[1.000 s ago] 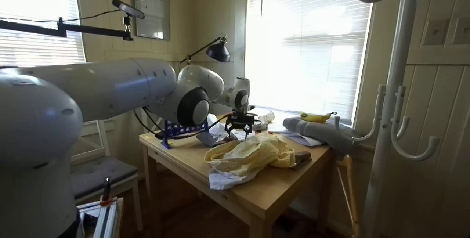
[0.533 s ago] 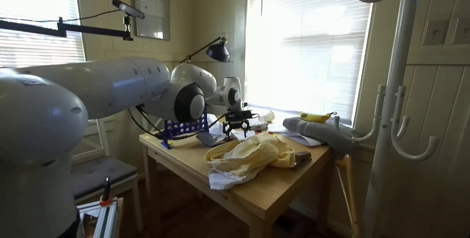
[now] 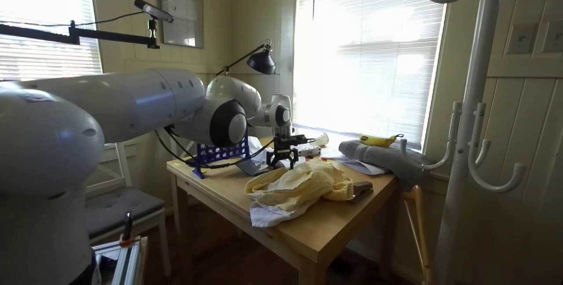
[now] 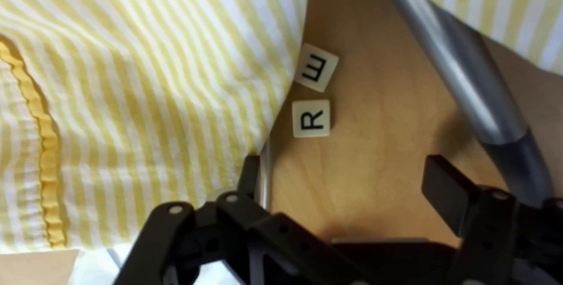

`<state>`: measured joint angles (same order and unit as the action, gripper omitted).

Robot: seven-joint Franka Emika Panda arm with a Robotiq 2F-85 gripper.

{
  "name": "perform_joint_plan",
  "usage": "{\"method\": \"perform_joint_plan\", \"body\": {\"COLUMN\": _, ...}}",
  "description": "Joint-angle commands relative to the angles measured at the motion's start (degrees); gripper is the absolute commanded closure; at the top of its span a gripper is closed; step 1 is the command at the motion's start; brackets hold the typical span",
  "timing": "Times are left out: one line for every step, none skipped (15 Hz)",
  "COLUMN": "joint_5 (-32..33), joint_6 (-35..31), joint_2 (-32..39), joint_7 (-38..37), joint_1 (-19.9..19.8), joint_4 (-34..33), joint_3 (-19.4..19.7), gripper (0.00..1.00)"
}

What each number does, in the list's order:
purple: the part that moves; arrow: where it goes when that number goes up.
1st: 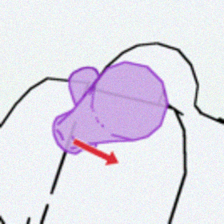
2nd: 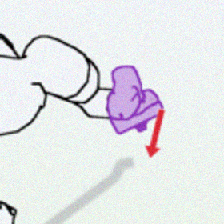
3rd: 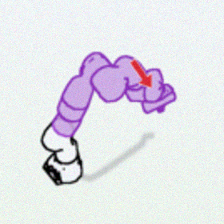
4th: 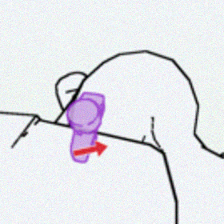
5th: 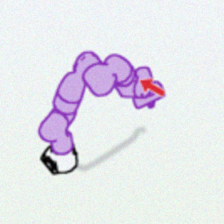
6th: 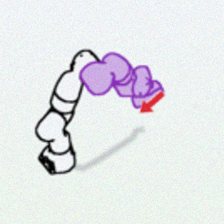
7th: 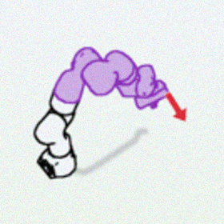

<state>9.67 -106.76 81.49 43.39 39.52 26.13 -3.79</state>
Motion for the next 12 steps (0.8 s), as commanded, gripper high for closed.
{"method": "perform_joint_plan", "body": {"joint_5": 0.01, "joint_6": 1.38, "joint_2": -0.16, "joint_7": 5.63, "joint_1": -0.12, "joint_4": -0.37, "joint_3": -1.05, "gripper": 0.0}}
{"method": "perform_joint_plan", "body": {"joint_5": -0.01, "joint_6": 1.17, "joint_2": -0.15, "joint_7": 6.72, "joint_1": -0.08, "joint_4": -0.39, "joint_3": -1.09, "gripper": 0.01}}
{"method": "perform_joint_plan", "body": {"joint_5": -0.13, "joint_6": 1.03, "joint_2": -0.12, "joint_7": 8.0, "joint_1": -0.14, "joint_4": -0.41, "joint_3": -1.28, "gripper": 0.0}}
{"method": "perform_joint_plan", "body": {"joint_5": -0.15, "joint_6": 0.88, "joint_2": -0.12, "joint_7": 9.39, "joint_1": -0.18, "joint_4": -0.42, "joint_3": -1.38, "gripper": 0.0}}
{"method": "perform_joint_plan", "body": {"joint_5": -0.32, "joint_6": 1.24, "joint_2": -0.22, "joint_7": 9.89, "joint_1": -0.24, "joint_4": -0.32, "joint_3": -1.46, "gripper": 0.0}}
{"method": "perform_joint_plan", "body": {"joint_5": -0.73, "joint_6": 1.64, "joint_2": -0.32, "joint_7": 10.57, "joint_1": -0.47, "joint_4": -0.21, "joint_3": -1.8, "gripper": 0.05}}
{"method": "perform_joint_plan", "body": {"joint_5": -1.14, "joint_6": 1.8, "joint_2": -0.34, "joint_7": 11.1, "joint_1": -0.72, "joint_4": -0.18, "joint_3": -2.11, "gripper": 0.13}}
{"method": "perform_joint_plan", "body": {"joint_5": -1.54, "joint_6": 2.02, "joint_2": -0.35, "joint_7": 11.54, "joint_1": -1.06, "joint_4": -0.15, "joint_3": -2.45, "gripper": 0.27}}
{"method": "perform_joint_plan", "body": {"joint_5": -1.85, "joint_6": 2.29, "joint_2": -0.36, "joint_7": 11.72, "joint_1": -1.31, "joint_4": -0.14, "joint_3": -2.74, "gripper": 0.29}}
{"method": "perform_joint_plan", "body": {"joint_5": -2.11, "joint_6": 2.51, "joint_2": -0.34, "joint_7": 11.76, "joint_1": -1.57, "joint_4": -0.16, "joint_3": -3.03, "gripper": 0.3}}
{"method": "perform_joint_plan", "body": {"joint_5": -2.31, "joint_6": 2.68, "joint_2": -0.33, "joint_7": 11.86, "joint_1": -1.83, "joint_4": -0.19, "joint_3": -3.31, "gripper": 0.28}}
{"method": "perform_joint_plan", "body": {"joint_5": -2.52, "joint_6": 2.72, "joint_2": -0.33, "joint_7": 11.86, "joint_1": -2.07, "joint_4": -0.28, "joint_3": -3.6, "gripper": 0.22}}
